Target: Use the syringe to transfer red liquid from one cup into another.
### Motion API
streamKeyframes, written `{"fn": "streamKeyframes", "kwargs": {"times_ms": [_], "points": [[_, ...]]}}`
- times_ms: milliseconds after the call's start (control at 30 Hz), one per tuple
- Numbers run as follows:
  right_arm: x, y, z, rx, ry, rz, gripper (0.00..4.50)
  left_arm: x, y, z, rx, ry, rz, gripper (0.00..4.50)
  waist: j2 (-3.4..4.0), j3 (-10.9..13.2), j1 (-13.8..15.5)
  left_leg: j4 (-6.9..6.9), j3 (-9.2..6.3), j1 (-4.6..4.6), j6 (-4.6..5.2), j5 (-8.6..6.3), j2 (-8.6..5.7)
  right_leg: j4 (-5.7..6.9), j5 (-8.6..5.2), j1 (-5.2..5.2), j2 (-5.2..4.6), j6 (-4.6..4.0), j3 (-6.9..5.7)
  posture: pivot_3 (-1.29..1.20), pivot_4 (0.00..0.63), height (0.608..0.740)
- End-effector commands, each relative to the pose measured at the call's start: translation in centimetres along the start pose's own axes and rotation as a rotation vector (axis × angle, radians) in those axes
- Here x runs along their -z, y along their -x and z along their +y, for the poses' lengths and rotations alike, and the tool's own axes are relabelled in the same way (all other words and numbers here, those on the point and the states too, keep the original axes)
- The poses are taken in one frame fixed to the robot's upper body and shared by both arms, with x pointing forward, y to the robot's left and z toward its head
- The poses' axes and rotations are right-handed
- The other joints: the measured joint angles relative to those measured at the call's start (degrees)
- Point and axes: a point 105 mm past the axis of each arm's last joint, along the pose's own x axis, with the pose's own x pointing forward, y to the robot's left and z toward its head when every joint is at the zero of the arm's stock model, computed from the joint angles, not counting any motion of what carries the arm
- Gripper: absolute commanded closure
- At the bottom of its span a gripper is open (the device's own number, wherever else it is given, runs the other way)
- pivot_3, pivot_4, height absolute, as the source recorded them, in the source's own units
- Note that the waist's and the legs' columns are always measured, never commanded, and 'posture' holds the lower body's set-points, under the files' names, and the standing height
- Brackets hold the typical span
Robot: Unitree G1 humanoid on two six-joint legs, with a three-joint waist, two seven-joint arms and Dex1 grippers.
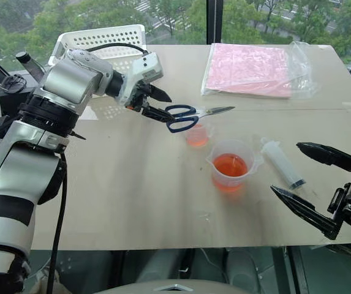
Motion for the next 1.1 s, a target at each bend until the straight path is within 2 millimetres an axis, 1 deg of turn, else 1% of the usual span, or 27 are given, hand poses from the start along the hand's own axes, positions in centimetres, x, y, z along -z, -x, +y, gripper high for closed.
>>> {"fn": "streamKeyframes", "kwargs": {"times_ms": [33, 433, 733, 867, 1100], "points": [[-0.7, 0.1, 0.2, 0.016, 0.033, -0.021, 0.00, -1.3, 0.7, 0.2, 0.011, -0.070, -0.013, 0.45, -0.02, 0.0, 0.0, 0.01, 0.00, -0.01, 0.00, 0.00, 0.00, 0.01, 0.00, 0.00, 0.00, 0.00, 0.00, 0.00, 0.150, 0.740], [-0.7, 0.1, 0.1, 0.017, 0.020, -0.012, 0.00, -1.5, 0.2, 0.2, 0.025, -0.093, -0.004, 0.45, -0.04, 0.0, -0.1, 0.12, -0.04, -0.10, 0.00, 0.00, 0.00, 0.08, 0.00, -0.05, 0.02, 0.00, -0.05, 0.00, 0.150, 0.740], [-0.7, 0.2, 0.2, 0.016, 0.014, -0.006, 0.00, -1.7, 0.0, -0.2, 0.042, -0.125, -0.010, 0.45, -0.04, 0.0, -0.1, 0.82, -0.23, -0.51, 0.11, -0.07, 0.01, 0.20, 0.05, -0.13, 0.10, 0.08, -0.23, 0.00, 0.150, 0.740], [-0.6, 0.2, 0.3, 0.019, 0.013, -0.004, 0.00, -1.9, 0.0, -0.3, 0.050, -0.155, -0.011, 0.45, -0.04, 0.0, -0.1, 0.88, -0.23, -0.51, 0.12, -0.07, 0.01, 0.21, 0.08, -0.12, 0.10, 0.12, -0.22, 0.00, 0.150, 0.740], [-0.5, 0.2, 0.4, 0.023, 0.009, 0.000, 0.00, -2.3, 0.2, -0.3, 0.051, -0.151, -0.026, 0.45, -0.04, 0.0, -0.1, 0.88, -0.23, -0.52, 0.13, -0.08, 0.01, 0.22, 0.08, -0.12, 0.10, 0.13, -0.22, 0.00, 0.150, 0.740]]}}
